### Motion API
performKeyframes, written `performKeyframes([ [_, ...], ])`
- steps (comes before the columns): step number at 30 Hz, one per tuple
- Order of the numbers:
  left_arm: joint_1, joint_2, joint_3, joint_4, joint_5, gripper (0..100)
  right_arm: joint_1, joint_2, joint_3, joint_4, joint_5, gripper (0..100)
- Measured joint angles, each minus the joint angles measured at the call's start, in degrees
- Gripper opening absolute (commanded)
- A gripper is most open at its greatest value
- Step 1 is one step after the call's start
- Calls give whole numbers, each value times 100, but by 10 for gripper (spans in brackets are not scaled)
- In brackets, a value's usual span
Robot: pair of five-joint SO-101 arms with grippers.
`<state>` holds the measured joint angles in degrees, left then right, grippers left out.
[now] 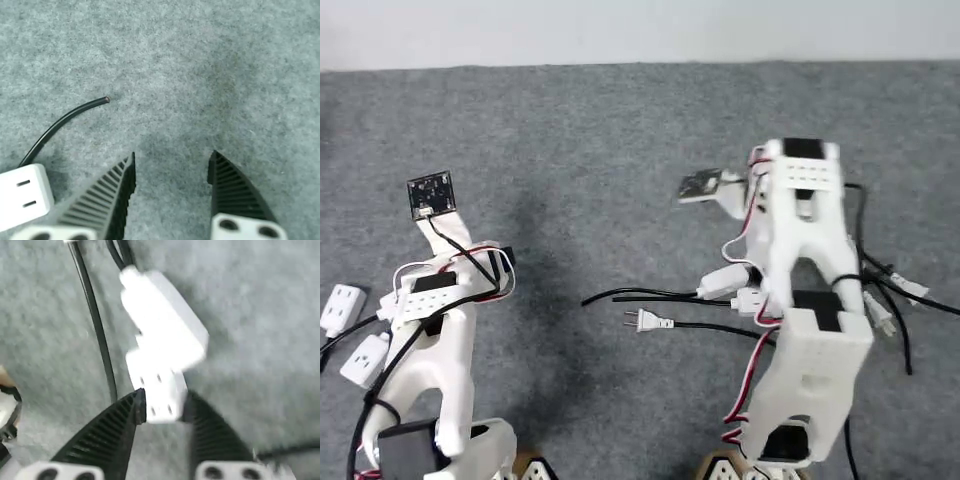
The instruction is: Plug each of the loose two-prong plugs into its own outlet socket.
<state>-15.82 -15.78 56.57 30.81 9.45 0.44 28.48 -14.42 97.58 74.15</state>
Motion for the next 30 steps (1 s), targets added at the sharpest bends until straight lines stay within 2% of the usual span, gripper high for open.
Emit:
performKeyframes([
  [5, 0, 0, 0, 0, 0, 225, -9, 264, 123, -554, -35, 9],
  [13, 0, 0, 0, 0, 0, 225, -79, 484, 26, -703, -35, 9],
  [25, 9, 0, 0, 0, 0, 225, -2251, 800, 141, -835, -1073, 9],
  [30, 9, 0, 0, 0, 0, 225, -2356, 633, 141, -800, -1213, 9],
])
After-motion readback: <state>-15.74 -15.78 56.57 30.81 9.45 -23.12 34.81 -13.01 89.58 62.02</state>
